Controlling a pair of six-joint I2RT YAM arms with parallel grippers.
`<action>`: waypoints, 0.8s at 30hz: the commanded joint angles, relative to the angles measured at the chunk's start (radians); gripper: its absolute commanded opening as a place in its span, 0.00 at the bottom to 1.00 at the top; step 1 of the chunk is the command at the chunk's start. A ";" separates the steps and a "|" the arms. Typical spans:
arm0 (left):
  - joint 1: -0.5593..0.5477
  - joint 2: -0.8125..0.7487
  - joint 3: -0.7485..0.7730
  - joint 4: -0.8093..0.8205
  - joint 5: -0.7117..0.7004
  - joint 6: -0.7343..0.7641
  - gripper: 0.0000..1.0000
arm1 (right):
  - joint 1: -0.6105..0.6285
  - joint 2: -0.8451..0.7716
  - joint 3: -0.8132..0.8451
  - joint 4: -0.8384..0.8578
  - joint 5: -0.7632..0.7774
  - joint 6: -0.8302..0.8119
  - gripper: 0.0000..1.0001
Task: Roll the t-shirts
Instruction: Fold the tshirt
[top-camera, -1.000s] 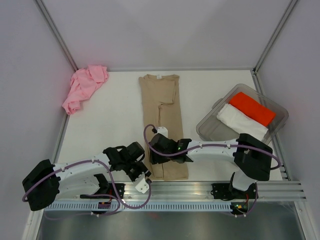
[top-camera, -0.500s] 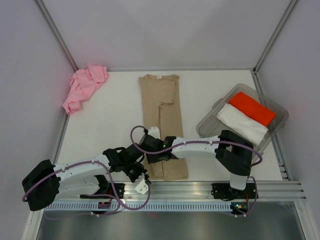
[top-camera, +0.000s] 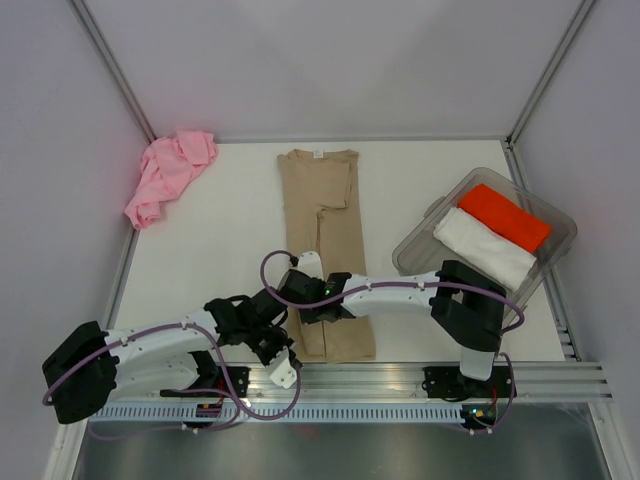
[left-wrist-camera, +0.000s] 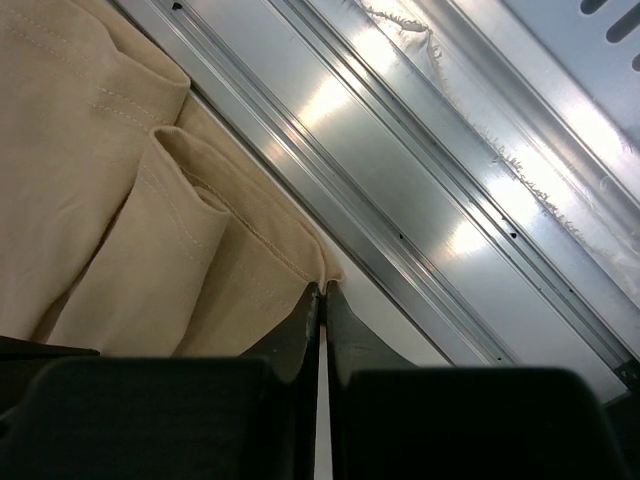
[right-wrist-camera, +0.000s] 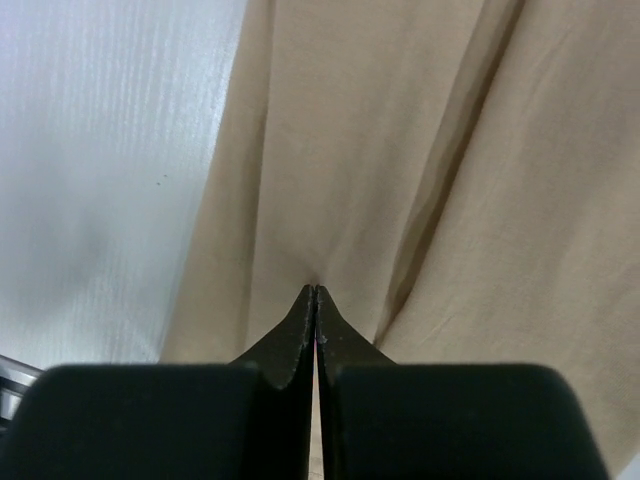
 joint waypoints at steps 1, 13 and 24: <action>-0.010 -0.007 -0.004 0.018 0.018 -0.038 0.02 | 0.050 -0.037 -0.033 -0.022 0.041 0.022 0.00; -0.008 -0.027 -0.007 0.018 0.013 -0.046 0.02 | 0.007 -0.210 -0.192 0.076 0.005 0.050 0.00; -0.008 -0.042 0.001 0.018 0.021 -0.103 0.02 | 0.050 -0.110 -0.065 0.101 -0.069 -0.056 0.44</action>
